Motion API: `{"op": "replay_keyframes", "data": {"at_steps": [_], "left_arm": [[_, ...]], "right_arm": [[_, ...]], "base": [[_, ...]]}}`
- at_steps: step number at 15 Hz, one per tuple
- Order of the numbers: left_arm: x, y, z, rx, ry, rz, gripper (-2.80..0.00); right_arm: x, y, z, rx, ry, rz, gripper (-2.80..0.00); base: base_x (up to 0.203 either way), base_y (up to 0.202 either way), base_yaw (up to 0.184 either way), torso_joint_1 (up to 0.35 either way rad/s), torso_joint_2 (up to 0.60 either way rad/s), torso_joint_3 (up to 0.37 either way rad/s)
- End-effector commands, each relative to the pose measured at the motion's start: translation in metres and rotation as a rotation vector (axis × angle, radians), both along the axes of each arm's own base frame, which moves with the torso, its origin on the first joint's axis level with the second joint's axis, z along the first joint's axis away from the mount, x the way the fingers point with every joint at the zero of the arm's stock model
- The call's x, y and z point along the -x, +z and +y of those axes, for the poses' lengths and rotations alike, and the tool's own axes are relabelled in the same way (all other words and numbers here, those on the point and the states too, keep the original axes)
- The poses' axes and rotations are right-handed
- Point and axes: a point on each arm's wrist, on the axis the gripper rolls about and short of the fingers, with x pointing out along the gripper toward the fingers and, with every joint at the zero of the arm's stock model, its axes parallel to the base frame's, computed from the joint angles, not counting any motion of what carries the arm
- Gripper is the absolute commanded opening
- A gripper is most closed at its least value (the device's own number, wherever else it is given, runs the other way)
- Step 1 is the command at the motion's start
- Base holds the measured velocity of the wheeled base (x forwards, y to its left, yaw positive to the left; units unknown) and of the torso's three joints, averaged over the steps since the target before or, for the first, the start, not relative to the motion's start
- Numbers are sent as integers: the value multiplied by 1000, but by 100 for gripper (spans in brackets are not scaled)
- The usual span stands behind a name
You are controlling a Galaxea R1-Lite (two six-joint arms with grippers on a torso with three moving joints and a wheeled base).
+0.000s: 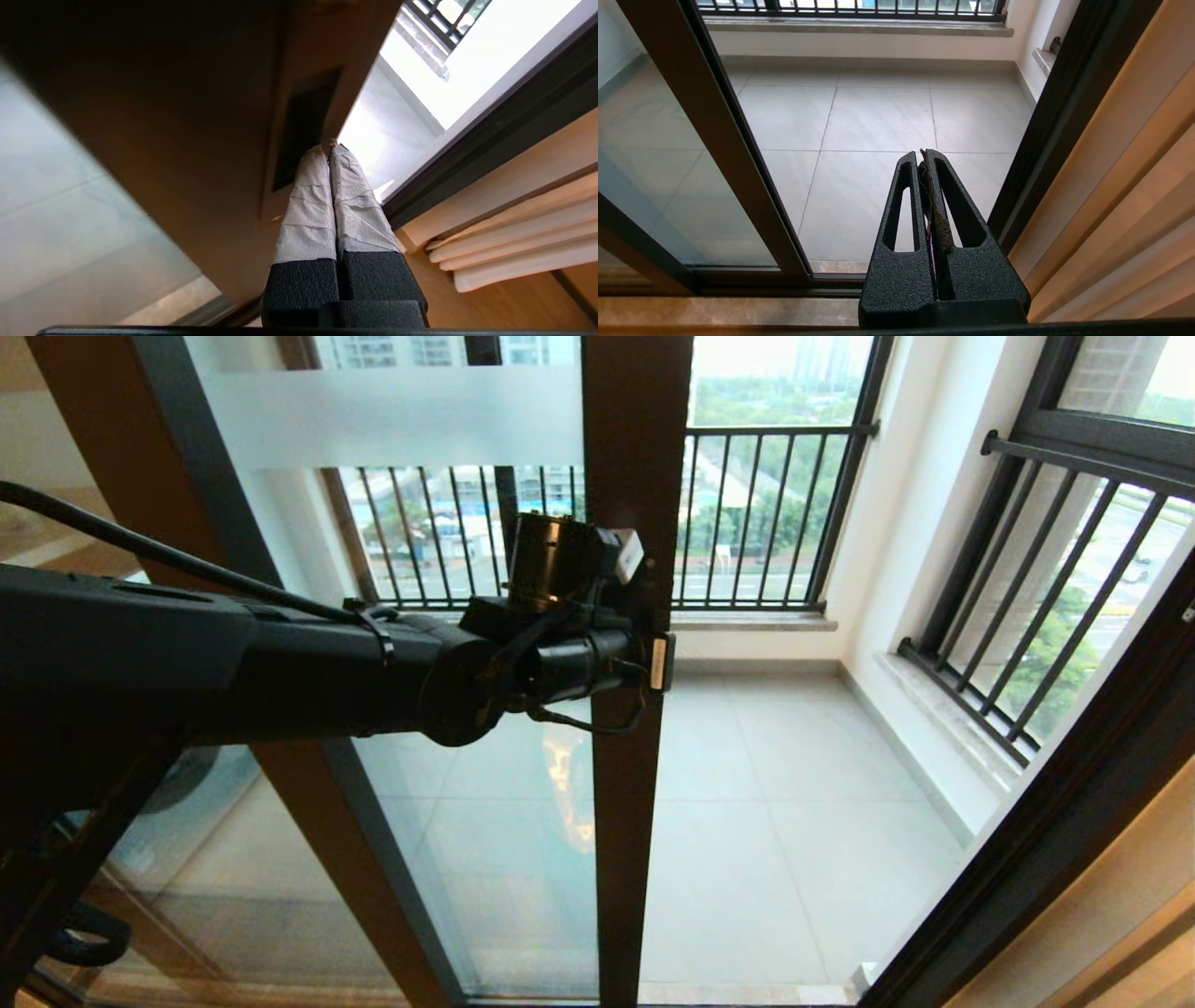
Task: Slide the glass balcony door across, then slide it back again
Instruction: Close the slid door
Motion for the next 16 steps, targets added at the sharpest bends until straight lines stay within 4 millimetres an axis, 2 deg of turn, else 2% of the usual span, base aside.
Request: {"op": "replay_keyframes", "data": {"at_steps": [1, 12, 16], "left_arm": [[-1, 4, 5, 6, 11, -8, -280], [-5, -1, 5, -18, 14, -13, -280], [-13, -17, -2, -39, 26, 5, -280]], "right_arm": [[0, 0, 0, 1, 1, 0, -280], [0, 0, 0, 1, 1, 0, -280], [0, 0, 0, 1, 1, 0, -280]], "base": [[0, 0, 0, 0, 0, 0], [0, 0, 0, 0, 0, 0], [0, 0, 0, 0, 0, 0]]}}
